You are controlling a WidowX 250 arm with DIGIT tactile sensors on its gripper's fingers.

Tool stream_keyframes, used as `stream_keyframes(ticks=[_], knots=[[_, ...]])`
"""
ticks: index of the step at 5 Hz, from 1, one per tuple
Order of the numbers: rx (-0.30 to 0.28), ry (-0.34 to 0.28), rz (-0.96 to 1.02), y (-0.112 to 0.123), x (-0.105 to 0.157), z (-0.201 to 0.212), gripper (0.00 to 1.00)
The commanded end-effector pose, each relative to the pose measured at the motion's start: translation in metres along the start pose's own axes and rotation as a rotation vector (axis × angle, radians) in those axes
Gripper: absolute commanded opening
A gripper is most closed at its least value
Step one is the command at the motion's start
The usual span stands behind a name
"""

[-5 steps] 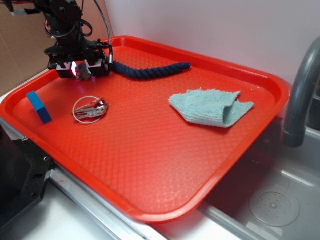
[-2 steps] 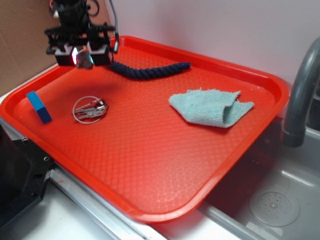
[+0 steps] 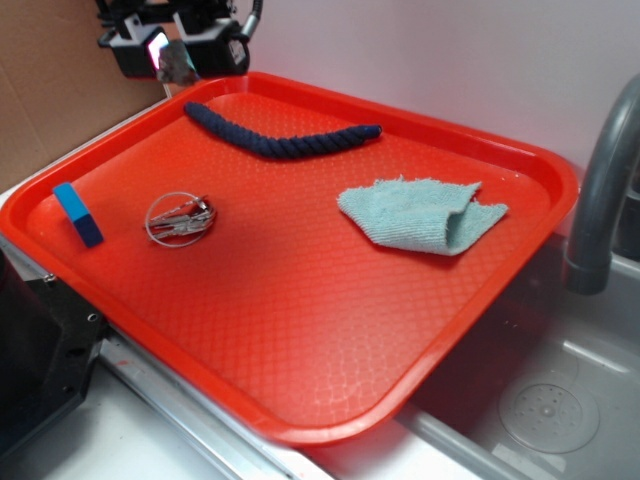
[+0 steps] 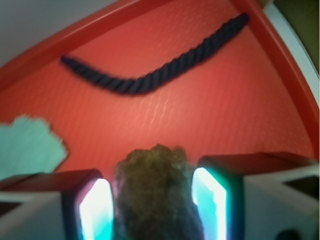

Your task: Grab the rock.

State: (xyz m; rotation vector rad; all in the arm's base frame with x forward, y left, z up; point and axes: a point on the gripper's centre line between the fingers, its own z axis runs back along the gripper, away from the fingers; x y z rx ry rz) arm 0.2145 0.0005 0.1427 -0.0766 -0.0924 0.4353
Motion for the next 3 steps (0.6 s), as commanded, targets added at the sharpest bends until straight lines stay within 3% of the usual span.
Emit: stream_keyframes(ticks=[1, 2, 3], knots=[[-0.107, -0.093, -0.166, -0.018, -0.039, 0.071, 0.0], [-0.1, -0.054, -0.132, -0.013, -0.041, 0.067, 0.0], [-0.034, 0.019, -0.053, -0.007, -0.029, 0.067, 0.68]])
